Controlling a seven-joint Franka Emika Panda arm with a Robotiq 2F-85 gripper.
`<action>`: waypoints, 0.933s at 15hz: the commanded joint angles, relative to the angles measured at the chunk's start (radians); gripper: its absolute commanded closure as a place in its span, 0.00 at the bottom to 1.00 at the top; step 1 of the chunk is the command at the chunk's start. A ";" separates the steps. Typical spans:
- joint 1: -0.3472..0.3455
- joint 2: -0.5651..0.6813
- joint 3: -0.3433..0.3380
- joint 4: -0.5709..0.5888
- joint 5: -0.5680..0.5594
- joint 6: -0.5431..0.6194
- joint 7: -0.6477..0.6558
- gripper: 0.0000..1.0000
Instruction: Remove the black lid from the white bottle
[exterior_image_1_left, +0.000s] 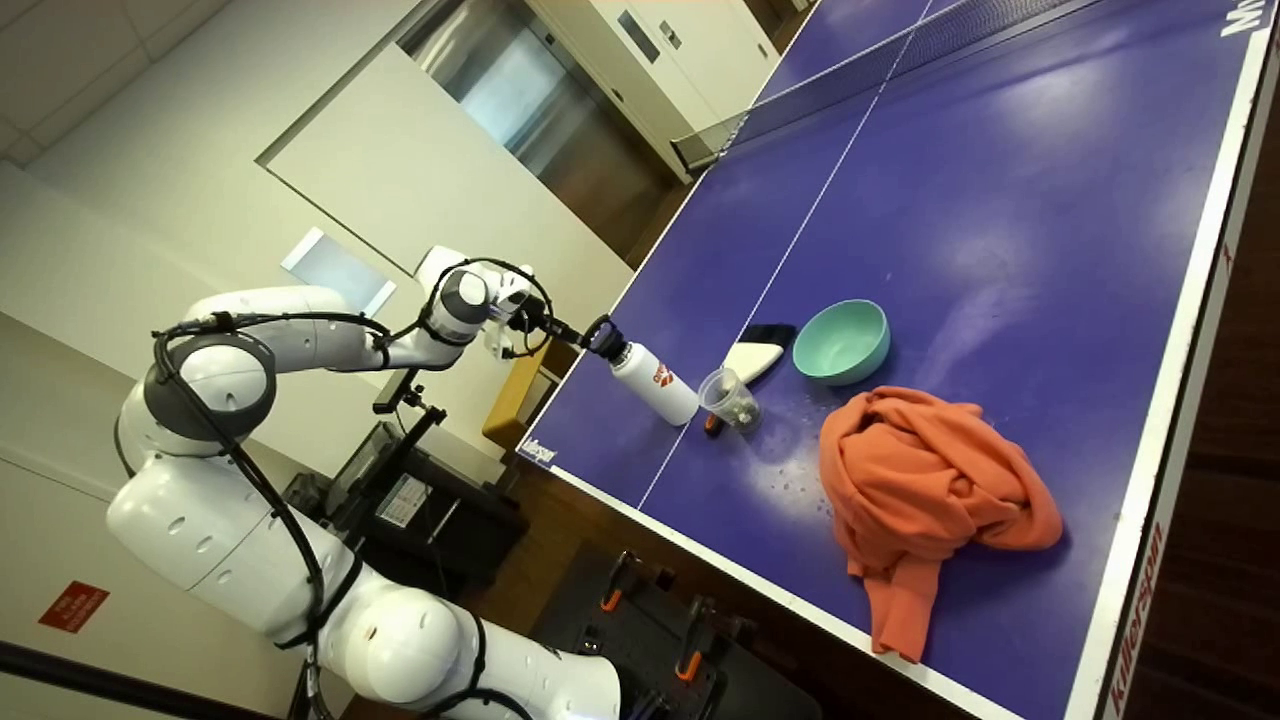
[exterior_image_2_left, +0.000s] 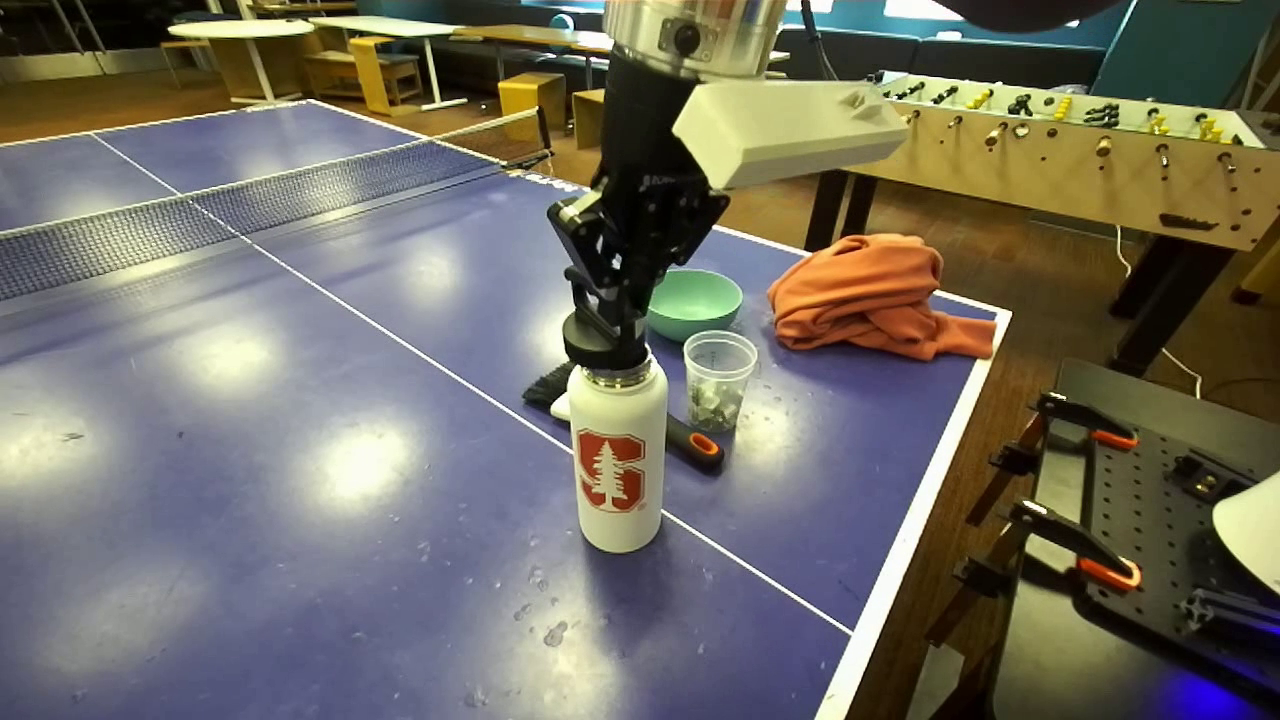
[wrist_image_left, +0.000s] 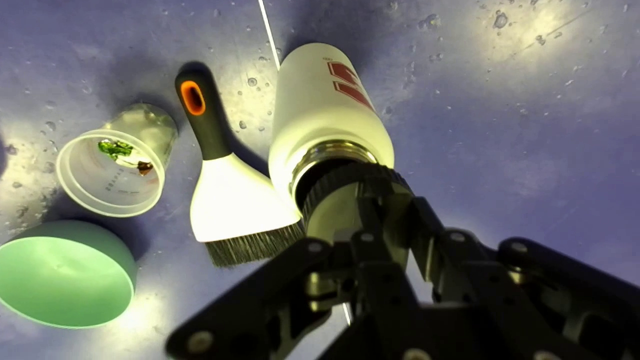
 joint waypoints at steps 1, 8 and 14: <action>0.017 -0.052 -0.009 0.009 -0.016 -0.016 0.008 0.95; 0.018 -0.124 0.030 0.003 0.033 -0.038 -0.060 0.95; 0.044 -0.152 0.089 -0.046 0.114 -0.040 -0.184 0.95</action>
